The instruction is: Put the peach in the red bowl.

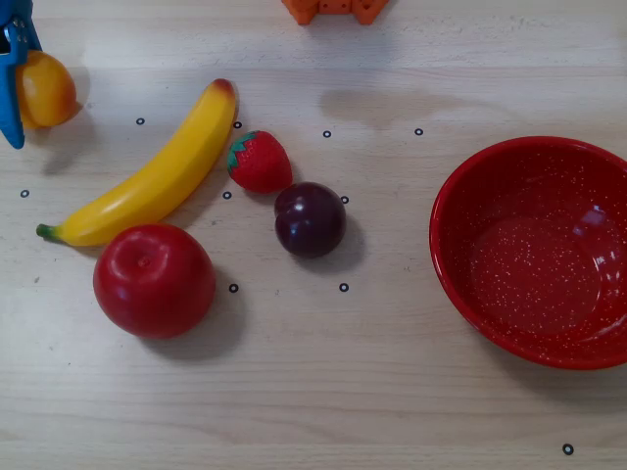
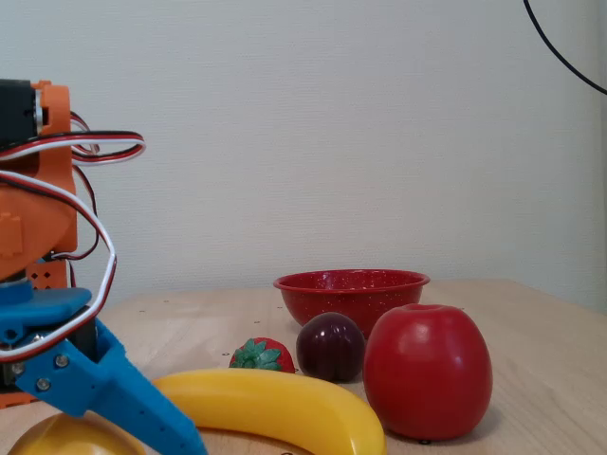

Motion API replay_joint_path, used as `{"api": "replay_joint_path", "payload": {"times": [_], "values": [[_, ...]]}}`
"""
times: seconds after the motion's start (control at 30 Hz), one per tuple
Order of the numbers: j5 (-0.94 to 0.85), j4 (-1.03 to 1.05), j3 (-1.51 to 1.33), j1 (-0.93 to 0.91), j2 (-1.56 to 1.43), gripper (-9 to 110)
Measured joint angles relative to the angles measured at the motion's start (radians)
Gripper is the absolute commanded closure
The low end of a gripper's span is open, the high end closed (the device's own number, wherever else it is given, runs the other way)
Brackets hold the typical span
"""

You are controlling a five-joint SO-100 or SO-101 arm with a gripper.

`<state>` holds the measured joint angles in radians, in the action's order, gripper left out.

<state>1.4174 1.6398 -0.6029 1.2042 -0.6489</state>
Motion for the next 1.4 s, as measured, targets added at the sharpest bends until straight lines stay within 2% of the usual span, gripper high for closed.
{"api": "replay_joint_path", "payload": {"times": [0.47,0.7,0.93,1.07,1.4], "values": [[0.008,0.000,0.000,0.000,0.000,63],[0.015,0.012,0.002,-0.003,-0.002,72],[0.023,0.012,0.002,0.000,-0.002,85],[0.034,0.011,0.002,0.000,-0.002,101],[0.034,0.012,0.008,0.000,-0.002,101]]}}
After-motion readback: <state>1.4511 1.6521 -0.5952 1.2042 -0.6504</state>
